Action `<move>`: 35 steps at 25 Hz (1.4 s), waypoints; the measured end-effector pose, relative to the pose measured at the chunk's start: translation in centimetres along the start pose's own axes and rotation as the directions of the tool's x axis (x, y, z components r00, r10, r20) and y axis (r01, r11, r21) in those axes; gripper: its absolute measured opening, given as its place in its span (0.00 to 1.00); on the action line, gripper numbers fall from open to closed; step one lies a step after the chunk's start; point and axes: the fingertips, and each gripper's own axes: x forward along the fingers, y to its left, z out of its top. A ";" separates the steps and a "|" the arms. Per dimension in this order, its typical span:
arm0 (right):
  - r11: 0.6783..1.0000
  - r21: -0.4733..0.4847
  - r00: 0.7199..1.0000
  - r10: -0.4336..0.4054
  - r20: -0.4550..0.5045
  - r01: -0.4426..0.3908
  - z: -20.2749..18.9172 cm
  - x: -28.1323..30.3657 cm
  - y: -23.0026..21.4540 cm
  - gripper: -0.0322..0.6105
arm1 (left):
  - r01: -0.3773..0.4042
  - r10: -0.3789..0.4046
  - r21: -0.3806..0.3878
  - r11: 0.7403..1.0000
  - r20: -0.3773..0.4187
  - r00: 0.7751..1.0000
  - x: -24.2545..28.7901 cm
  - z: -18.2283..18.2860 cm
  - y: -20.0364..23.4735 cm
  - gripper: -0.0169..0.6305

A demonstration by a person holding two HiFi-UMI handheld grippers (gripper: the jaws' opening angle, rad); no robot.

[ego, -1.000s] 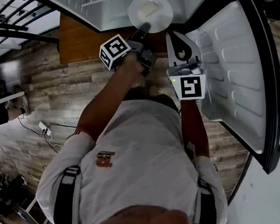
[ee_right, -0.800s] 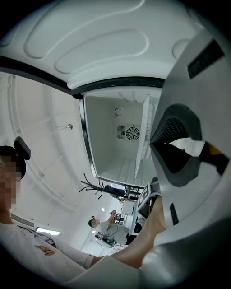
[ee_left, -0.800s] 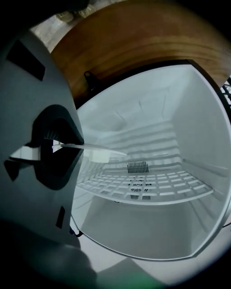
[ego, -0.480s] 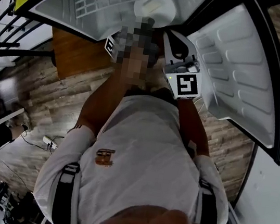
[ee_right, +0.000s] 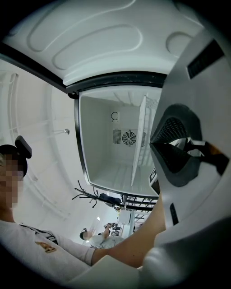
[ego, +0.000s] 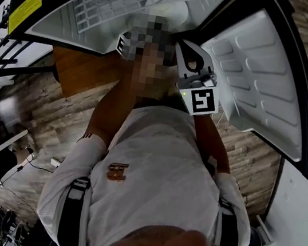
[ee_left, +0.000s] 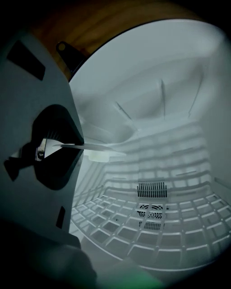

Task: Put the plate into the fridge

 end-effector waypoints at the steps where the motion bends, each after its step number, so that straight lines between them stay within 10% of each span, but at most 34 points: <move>1: 1.000 -0.003 1.000 0.010 -0.003 -0.010 0.0 0.0 0.1 0.10 | -0.005 0.005 -0.004 1.000 0.002 1.000 0.4 0.1 0.1 0.07; 19: 0.986 -0.023 0.981 0.159 -0.112 -0.162 -1.6 -1.0 1.3 0.10 | -0.098 0.098 0.001 0.995 0.027 0.995 2.9 0.9 1.6 0.07; 35: 0.983 0.006 0.979 0.184 -0.085 -0.184 -1.8 -1.8 0.2 0.10 | -0.110 0.161 0.275 0.955 -0.170 0.972 3.4 -1.0 0.7 0.17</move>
